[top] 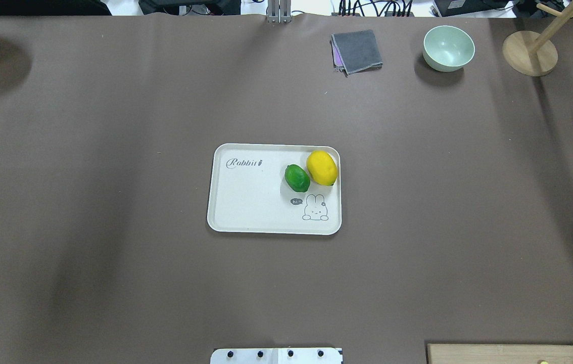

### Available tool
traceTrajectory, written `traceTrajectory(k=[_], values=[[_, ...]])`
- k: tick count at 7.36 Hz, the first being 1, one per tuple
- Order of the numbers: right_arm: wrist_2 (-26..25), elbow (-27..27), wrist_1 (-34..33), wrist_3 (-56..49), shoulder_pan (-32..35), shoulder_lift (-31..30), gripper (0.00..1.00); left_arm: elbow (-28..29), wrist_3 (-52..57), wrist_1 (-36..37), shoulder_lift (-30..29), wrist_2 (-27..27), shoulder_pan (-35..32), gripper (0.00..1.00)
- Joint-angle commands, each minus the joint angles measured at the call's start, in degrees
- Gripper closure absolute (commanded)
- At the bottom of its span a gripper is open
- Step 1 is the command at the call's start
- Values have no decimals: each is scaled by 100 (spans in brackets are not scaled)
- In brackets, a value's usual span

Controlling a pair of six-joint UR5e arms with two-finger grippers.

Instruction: Place all lemons on tray

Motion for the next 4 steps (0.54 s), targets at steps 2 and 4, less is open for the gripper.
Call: traceTrajectory(k=[2,4], values=[[39,-14,-4,9,0,-36,0,39,24,26,142,8,12,1],[47,4,-3,9,0,-45,0,144,15,87,133,43,21,2]])
